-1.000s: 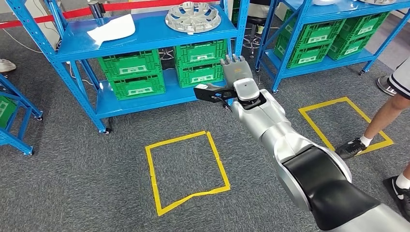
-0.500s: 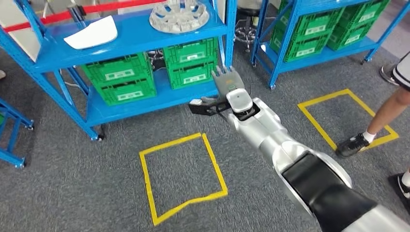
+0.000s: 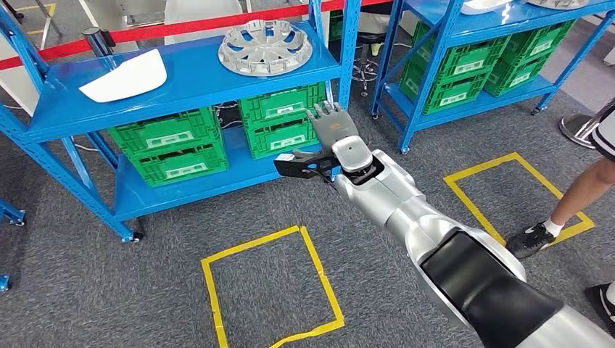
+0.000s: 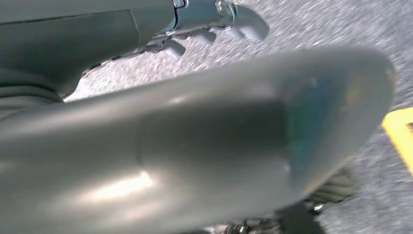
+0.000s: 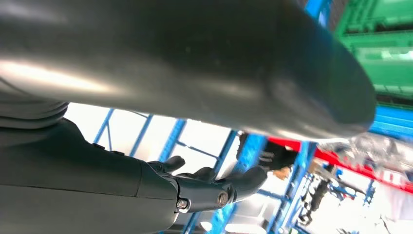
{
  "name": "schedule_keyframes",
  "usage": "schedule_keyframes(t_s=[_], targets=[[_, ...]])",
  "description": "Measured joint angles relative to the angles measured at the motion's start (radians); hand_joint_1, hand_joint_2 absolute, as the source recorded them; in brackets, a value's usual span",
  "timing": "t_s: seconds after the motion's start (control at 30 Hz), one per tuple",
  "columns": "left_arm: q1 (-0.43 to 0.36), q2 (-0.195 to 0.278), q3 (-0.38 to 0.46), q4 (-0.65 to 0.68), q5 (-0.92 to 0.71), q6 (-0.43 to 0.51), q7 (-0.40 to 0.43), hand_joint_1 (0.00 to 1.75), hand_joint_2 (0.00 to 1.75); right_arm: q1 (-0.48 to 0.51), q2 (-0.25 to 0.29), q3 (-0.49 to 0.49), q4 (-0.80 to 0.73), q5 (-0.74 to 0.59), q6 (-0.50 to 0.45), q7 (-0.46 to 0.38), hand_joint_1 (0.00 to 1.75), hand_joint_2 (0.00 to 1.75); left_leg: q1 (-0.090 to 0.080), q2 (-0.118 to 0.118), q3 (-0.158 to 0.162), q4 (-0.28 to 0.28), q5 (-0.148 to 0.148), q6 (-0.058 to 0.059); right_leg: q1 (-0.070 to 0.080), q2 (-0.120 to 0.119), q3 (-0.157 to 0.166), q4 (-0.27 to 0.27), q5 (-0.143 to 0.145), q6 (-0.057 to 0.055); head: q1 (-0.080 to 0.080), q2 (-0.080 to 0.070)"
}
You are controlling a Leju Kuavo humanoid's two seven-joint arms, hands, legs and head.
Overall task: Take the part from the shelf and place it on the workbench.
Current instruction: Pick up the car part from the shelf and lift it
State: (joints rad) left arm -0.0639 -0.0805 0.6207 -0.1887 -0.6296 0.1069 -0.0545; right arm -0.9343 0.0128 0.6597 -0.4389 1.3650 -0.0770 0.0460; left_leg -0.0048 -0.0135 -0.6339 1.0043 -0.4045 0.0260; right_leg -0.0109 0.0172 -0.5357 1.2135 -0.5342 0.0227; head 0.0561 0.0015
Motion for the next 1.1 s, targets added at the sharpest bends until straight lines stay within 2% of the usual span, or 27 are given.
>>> schedule_keyframes(t_s=[0.03, 0.07, 0.13, 0.17, 0.2, 0.23, 0.27, 0.3, 0.33, 0.4, 0.43, 0.5, 0.53, 0.6, 0.63, 0.67, 0.7, 0.77, 0.8, 0.83, 0.9, 0.93, 0.97, 1.0, 1.03, 1.07, 1.1], targets=[[-0.001, 0.0, 0.002, 0.0, 0.0, 0.001, -0.001, 0.0, 0.0, 0.0, -0.002, 0.009, 0.0, -0.009, -0.002, 0.0, 0.0, 0.0, 0.0, 0.0, 0.018, -0.001, -0.016, 0.003, 0.0, -0.005, -0.049, 0.052, -0.019, 0.005, 0.001, 0.0], [-0.002, 0.0, 0.003, 0.0, 0.0, 0.001, -0.002, 0.0, 0.0, 0.002, -0.004, 0.018, 0.0, -0.018, -0.003, -0.001, 0.0, 0.0, 0.001, -0.001, 0.036, -0.002, -0.032, 0.005, -0.001, -0.007, -0.093, 0.083, -0.061, 0.008, 0.002, 0.0], [0.001, -0.001, 0.006, 0.001, 0.002, 0.001, -0.004, 0.0, 0.0, 0.005, -0.007, 0.033, 0.0, -0.033, -0.007, -0.002, 0.0, 0.0, 0.001, -0.005, 0.075, -0.002, -0.067, 0.004, -0.001, -0.008, -0.156, 0.083, -0.154, 0.01, 0.004, 0.0], [0.004, -0.002, 0.008, 0.001, 0.002, 0.001, -0.005, 0.0, 0.0, 0.006, -0.008, 0.041, 0.0, -0.04, -0.009, -0.002, 0.0, 0.0, 0.001, -0.006, 0.098, -0.002, -0.086, 0.002, 0.0, -0.009, -0.173, 0.054, -0.17, 0.008, 0.005, 0.0], [0.008, -0.004, 0.01, 0.002, 0.003, 0.001, -0.007, 0.0, 0.0, 0.006, -0.009, 0.048, 0.0, -0.046, -0.011, -0.002, 0.0, 0.0, 0.001, -0.007, 0.121, -0.002, -0.105, 0.0, 0.0, -0.009, -0.181, 0.007, -0.148, 0.005, 0.006, 0.0], [0.011, -0.005, 0.012, 0.003, 0.004, 0.001, -0.009, 0.0, 0.0, 0.008, -0.01, 0.057, 0.0, -0.052, -0.013, 0.0, 0.0, 0.0, 0.001, -0.007, 0.141, -0.003, -0.124, -0.003, 0.001, -0.012, -0.185, -0.056, -0.074, 0.002, 0.006, 0.0], [0.011, -0.006, 0.015, 0.004, 0.004, 0.001, -0.01, 0.0, 0.0, 0.011, -0.012, 0.065, 0.0, -0.058, -0.014, 0.003, 0.0, 0.0, -0.001, -0.009, 0.161, -0.002, -0.144, -0.006, 0.002, -0.015, -0.185, -0.113, 0.013, -0.001, 0.007, 0.0], [0.01, -0.006, 0.016, 0.005, 0.004, 0.001, -0.011, 0.0, 0.0, 0.015, -0.012, 0.073, -0.001, -0.064, -0.015, 0.006, 0.0, 0.0, -0.002, -0.01, 0.177, -0.004, -0.164, -0.01, 0.004, -0.019, -0.179, -0.154, 0.089, -0.006, 0.007, 0.0], [0.01, -0.006, 0.018, 0.006, 0.005, 0.001, -0.011, 0.0, 0.0, 0.019, -0.012, 0.08, -0.005, -0.07, -0.017, 0.01, 0.0, 0.0, -0.004, -0.012, 0.197, -0.004, -0.176, -0.015, 0.006, -0.019, -0.17, -0.18, 0.139, -0.011, 0.007, 0.0], [0.01, -0.005, 0.02, 0.004, 0.006, 0.002, -0.013, 0.0, 0.0, 0.016, -0.007, 0.09, -0.017, -0.082, -0.024, 0.015, 0.0, 0.0, -0.005, -0.011, 0.223, 0.01, -0.179, -0.027, 0.007, -0.015, -0.139, -0.188, 0.136, -0.027, 0.007, 0.0], [0.01, -0.005, 0.02, 0.004, 0.007, 0.002, -0.015, 0.0, 0.0, 0.01, -0.003, 0.093, -0.024, -0.087, -0.027, 0.015, 0.0, 0.0, -0.005, -0.008, 0.225, 0.034, -0.167, -0.032, 0.005, -0.012, -0.122, -0.191, 0.129, -0.035, 0.006, 0.0], [0.008, -0.005, 0.022, 0.004, 0.01, 0.004, -0.019, 0.0, 0.0, -0.001, 0.006, 0.1, -0.031, -0.095, -0.031, 0.012, 0.0, 0.0, -0.002, -0.001, 0.171, 0.129, -0.156, -0.043, 0.002, -0.011, -0.088, -0.194, 0.112, -0.049, 0.0, 0.0], [0.007, -0.006, 0.022, 0.004, 0.011, 0.005, -0.02, 0.0, 0.0, -0.002, 0.01, 0.103, -0.033, -0.097, -0.032, 0.01, 0.0, 0.0, -0.001, 0.002, 0.126, 0.191, -0.17, -0.049, 0.003, -0.01, -0.074, -0.195, 0.099, -0.053, -0.002, 0.0], [0.01, -0.007, 0.025, 0.005, 0.012, 0.006, -0.021, 0.0, 0.0, 0.0, 0.017, 0.109, -0.034, -0.099, -0.031, 0.009, 0.0, 0.0, 0.0, 0.005, 0.031, 0.276, -0.243, -0.055, 0.003, -0.01, -0.046, -0.196, 0.072, -0.056, -0.003, 0.0], [0.013, -0.007, 0.026, 0.006, 0.013, 0.006, -0.021, 0.0, 0.0, 0.002, 0.019, 0.111, -0.034, -0.1, -0.031, 0.008, 0.0, 0.0, 0.001, 0.006, -0.002, 0.282, -0.275, -0.052, 0.004, -0.009, -0.032, -0.197, 0.058, -0.057, -0.003, 0.0], [0.017, -0.007, 0.029, 0.006, 0.014, 0.006, -0.021, 0.0, 0.0, 0.002, 0.021, 0.113, -0.034, -0.102, -0.031, 0.007, 0.0, 0.0, 0.0, 0.007, -0.022, 0.258, -0.281, -0.047, 0.005, -0.009, -0.017, -0.197, 0.045, -0.057, -0.003, 0.0], [0.02, -0.007, 0.031, 0.006, 0.015, 0.006, -0.022, 0.0, 0.0, 0.002, 0.023, 0.116, -0.036, -0.106, -0.031, 0.005, 0.0, 0.0, -0.002, 0.007, -0.028, 0.211, -0.253, -0.04, 0.007, -0.009, -0.002, -0.197, 0.033, -0.057, -0.003, 0.0], [0.026, -0.005, 0.035, 0.007, 0.017, 0.008, -0.024, 0.0, 0.0, 0.002, 0.029, 0.122, -0.042, -0.12, -0.031, 0.003, 0.0, 0.0, -0.011, 0.007, -0.02, 0.091, -0.129, -0.022, 0.01, -0.008, 0.023, -0.198, 0.009, -0.057, -0.003, 0.0], [0.028, -0.004, 0.036, 0.007, 0.018, 0.008, -0.026, 0.0, 0.0, 0.001, 0.034, 0.127, -0.045, -0.129, -0.03, 0.004, 0.0, 0.0, -0.016, 0.005, -0.011, 0.049, -0.08, -0.015, 0.012, -0.006, 0.033, -0.199, -0.002, -0.053, -0.003, 0.0], [0.029, -0.003, 0.038, 0.007, 0.018, 0.009, -0.028, 0.0, 0.0, 0.0, 0.04, 0.132, -0.048, -0.139, -0.031, 0.007, 0.0, 0.0, -0.02, 0.002, -0.002, 0.024, -0.05, -0.01, 0.012, -0.004, 0.043, -0.204, -0.012, -0.048, -0.004, 0.0], [0.029, -0.004, 0.043, 0.008, 0.018, 0.011, -0.031, 0.0, 0.0, -0.003, 0.049, 0.143, -0.056, -0.157, -0.035, 0.012, 0.0, 0.0, -0.019, -0.002, 0.021, 0.005, -0.041, -0.003, 0.016, 0.0, 0.056, -0.19, -0.009, -0.038, -0.006, 0.0], [0.028, -0.006, 0.044, 0.008, 0.019, 0.012, -0.032, 0.0, 0.0, -0.004, 0.053, 0.147, -0.061, -0.165, -0.039, 0.013, 0.0, 0.0, -0.016, -0.002, 0.038, -0.003, -0.038, 0.0, 0.017, -0.001, 0.048, -0.164, 0.003, -0.034, -0.005, 0.0], [0.027, -0.007, 0.046, 0.008, 0.019, 0.014, -0.033, 0.0, 0.0, -0.006, 0.055, 0.151, -0.064, -0.172, -0.042, 0.013, 0.0, 0.0, -0.012, -0.002, 0.053, -0.009, -0.038, 0.003, 0.018, -0.002, 0.027, -0.118, 0.018, -0.03, -0.005, 0.0], [0.027, -0.008, 0.048, 0.007, 0.019, 0.016, -0.034, 0.0, 0.0, -0.008, 0.057, 0.156, -0.067, -0.178, -0.044, 0.013, 0.0, 0.0, -0.009, -0.001, 0.069, -0.012, -0.044, 0.005, 0.018, -0.004, -0.009, -0.062, 0.024, -0.026, -0.004, 0.0], [0.026, -0.008, 0.05, 0.007, 0.019, 0.018, -0.035, 0.0, 0.0, -0.007, 0.058, 0.162, -0.068, -0.184, -0.046, 0.013, 0.0, 0.0, -0.007, -0.001, 0.082, -0.015, -0.053, 0.006, 0.016, -0.006, -0.055, -0.003, 0.019, -0.021, -0.003, 0.0], [0.026, -0.008, 0.052, 0.007, 0.019, 0.02, -0.035, 0.0, 0.0, -0.006, 0.058, 0.168, -0.069, -0.189, -0.046, 0.013, 0.0, 0.0, -0.005, -0.002, 0.094, -0.017, -0.064, 0.007, 0.014, -0.007, -0.102, 0.046, -0.004, -0.016, -0.003, 0.0], [0.026, -0.008, 0.054, 0.007, 0.019, 0.021, -0.035, 0.0, 0.0, -0.003, 0.059, 0.174, -0.07, -0.194, -0.045, 0.012, 0.0, 0.0, -0.003, -0.004, 0.107, -0.018, -0.077, 0.006, 0.012, -0.009, -0.146, 0.079, -0.039, -0.012, -0.002, 0.0]])
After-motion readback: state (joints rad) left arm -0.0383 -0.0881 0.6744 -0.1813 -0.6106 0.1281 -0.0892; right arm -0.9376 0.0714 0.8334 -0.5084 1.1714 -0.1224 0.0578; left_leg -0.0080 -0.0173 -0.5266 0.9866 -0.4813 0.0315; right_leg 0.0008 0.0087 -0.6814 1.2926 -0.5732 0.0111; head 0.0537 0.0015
